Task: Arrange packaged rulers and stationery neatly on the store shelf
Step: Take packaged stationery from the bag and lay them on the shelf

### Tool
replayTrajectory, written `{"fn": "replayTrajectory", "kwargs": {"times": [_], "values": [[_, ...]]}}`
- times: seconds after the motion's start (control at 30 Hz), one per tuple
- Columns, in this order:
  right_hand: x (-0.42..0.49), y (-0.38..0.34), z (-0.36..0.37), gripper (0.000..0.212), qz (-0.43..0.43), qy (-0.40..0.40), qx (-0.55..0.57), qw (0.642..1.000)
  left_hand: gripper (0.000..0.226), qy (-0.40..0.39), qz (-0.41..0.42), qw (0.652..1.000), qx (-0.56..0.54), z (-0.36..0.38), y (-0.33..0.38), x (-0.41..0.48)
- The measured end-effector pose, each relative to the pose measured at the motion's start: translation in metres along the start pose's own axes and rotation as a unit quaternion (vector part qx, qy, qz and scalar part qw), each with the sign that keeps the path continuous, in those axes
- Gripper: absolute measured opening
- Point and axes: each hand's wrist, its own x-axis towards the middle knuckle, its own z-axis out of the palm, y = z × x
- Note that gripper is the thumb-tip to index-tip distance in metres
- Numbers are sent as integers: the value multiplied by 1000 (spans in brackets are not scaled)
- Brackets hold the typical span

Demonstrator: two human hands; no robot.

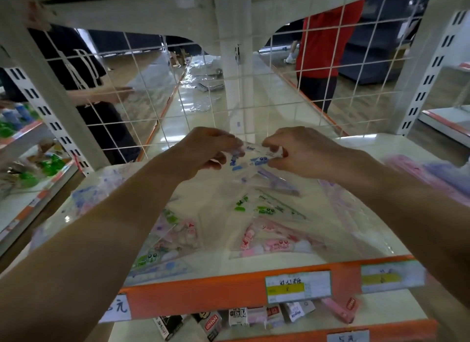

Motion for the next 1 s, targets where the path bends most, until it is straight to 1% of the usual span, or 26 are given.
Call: {"fn": "replayTrajectory", "kwargs": {"times": [0.07,0.13,0.17,0.23,0.3,0.37,0.4,0.57,0.8,0.83,0.9,0.97,1.0], "values": [[5,13,4,31,45,-6,13,999,17,54,-8,998,-16,1,0,6],[11,25,11,30,105,-27,19,994,22,94,-18,995,-38,-2,-4,9],[15,29,16,28,132,-38,20,990,24,96,-23,994,-39,-4,-7,9],[24,32,25,27,163,-57,18,985,18,86,-30,995,-33,-5,-12,7],[32,32,31,25,176,-57,20,983,10,78,-32,996,-34,-5,-15,3],[33,31,32,31,187,-56,30,980,8,75,-28,996,-37,-6,-15,0],[33,31,32,33,187,-60,32,980,8,75,-25,996,-36,-7,-14,-1],[32,25,36,24,183,-65,-9,981,5,76,-21,996,-35,-13,-12,-5],[48,7,40,27,163,-52,-40,984,7,66,-32,997,-29,-16,-19,-15],[43,7,36,27,158,-52,-38,985,8,69,-33,997,-28,-18,-19,-16],[30,7,30,31,138,-58,8,989,10,77,-38,996,-33,-22,-19,-19],[13,4,25,43,115,-100,49,987,9,78,-49,995,-46,-24,-20,-20],[8,2,25,45,111,-121,47,985,9,76,-56,994,-53,-24,-20,-21]]}}
